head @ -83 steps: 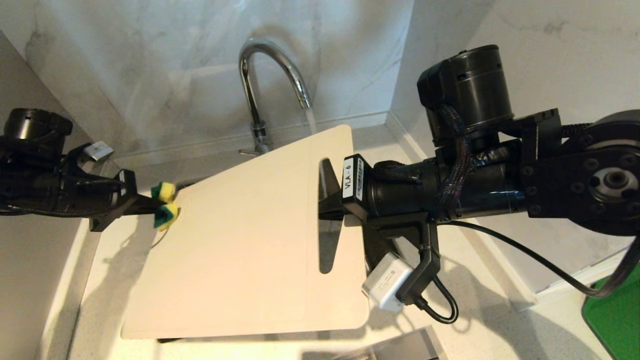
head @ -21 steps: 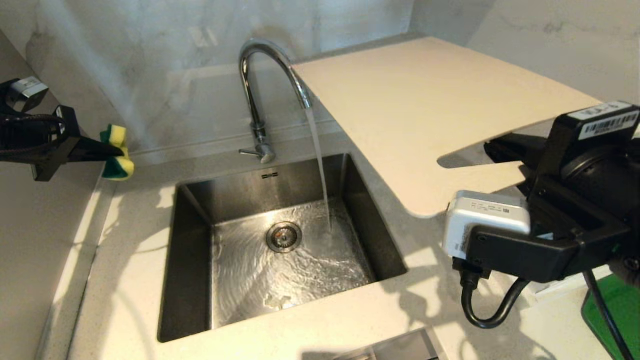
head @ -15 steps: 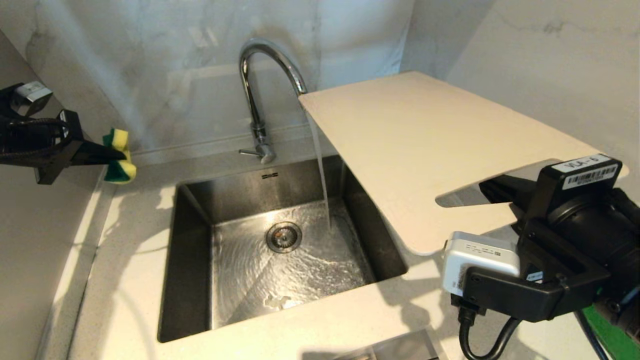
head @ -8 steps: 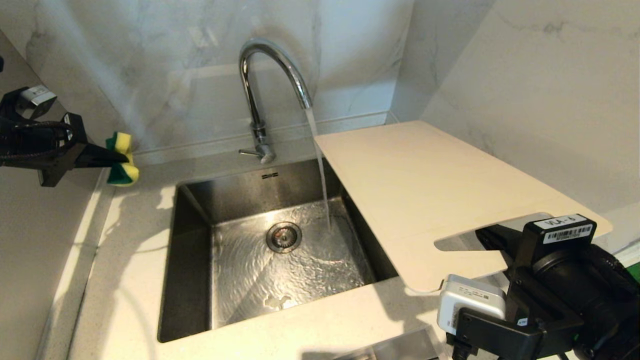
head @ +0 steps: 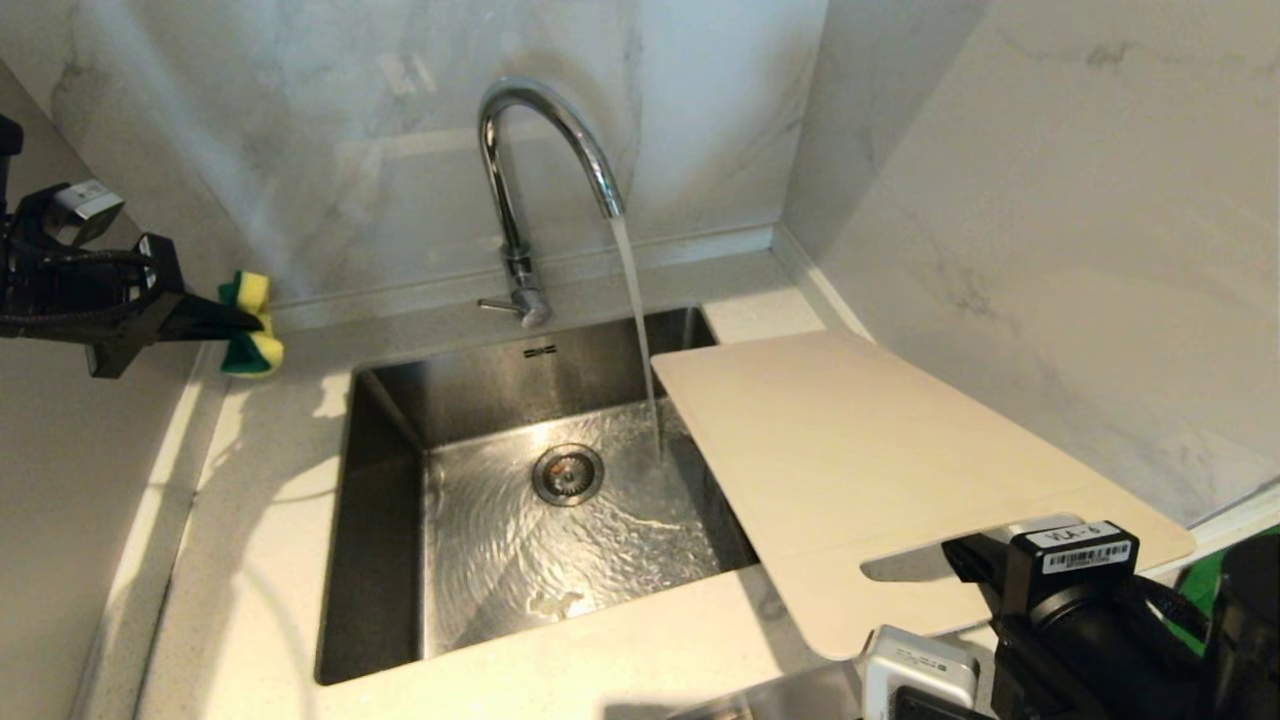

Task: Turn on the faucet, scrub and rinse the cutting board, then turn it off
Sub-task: Put down the cutting board

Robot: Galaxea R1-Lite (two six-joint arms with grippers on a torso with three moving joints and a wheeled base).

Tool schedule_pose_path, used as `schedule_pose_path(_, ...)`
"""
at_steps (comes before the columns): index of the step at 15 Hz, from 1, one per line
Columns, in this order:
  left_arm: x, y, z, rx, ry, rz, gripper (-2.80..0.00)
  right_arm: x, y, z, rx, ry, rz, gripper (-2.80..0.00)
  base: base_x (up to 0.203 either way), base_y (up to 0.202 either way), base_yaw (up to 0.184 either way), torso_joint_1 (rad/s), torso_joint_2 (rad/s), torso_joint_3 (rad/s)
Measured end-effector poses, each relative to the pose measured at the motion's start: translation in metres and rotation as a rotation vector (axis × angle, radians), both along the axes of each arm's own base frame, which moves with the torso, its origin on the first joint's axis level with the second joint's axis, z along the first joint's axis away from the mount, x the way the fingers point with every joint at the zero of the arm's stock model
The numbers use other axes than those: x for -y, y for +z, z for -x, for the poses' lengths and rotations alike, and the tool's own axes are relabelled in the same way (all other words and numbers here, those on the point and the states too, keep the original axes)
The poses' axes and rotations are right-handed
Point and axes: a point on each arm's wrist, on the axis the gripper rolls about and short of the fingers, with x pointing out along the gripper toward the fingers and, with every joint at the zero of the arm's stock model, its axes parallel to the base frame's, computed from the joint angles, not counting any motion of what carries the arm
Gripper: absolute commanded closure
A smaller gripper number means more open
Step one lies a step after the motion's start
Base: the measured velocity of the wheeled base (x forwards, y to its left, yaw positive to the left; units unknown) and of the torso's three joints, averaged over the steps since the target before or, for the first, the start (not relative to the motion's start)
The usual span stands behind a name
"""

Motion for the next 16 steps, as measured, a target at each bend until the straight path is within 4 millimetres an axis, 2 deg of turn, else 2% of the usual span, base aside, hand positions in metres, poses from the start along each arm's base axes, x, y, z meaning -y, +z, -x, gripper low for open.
schedule_pose_path(11, 0.0, -0.012, -0.013, -0.037, -0.006, 0.008, 0.0, -0.001, -0.046, -0.002, -0.231, -0.039, 0.021, 0.0, 0.0, 0.0, 0.0, 0.0, 0.0, 0.0)
schedule_pose_path(16, 0.0, -0.019, -0.019, -0.059, -0.011, 0.014, 0.0, -0.005, -0.062, -0.001, -0.378, 0.043, -0.01, 0.0, 0.0, 0.0, 0.0, 0.0, 0.0, 0.0)
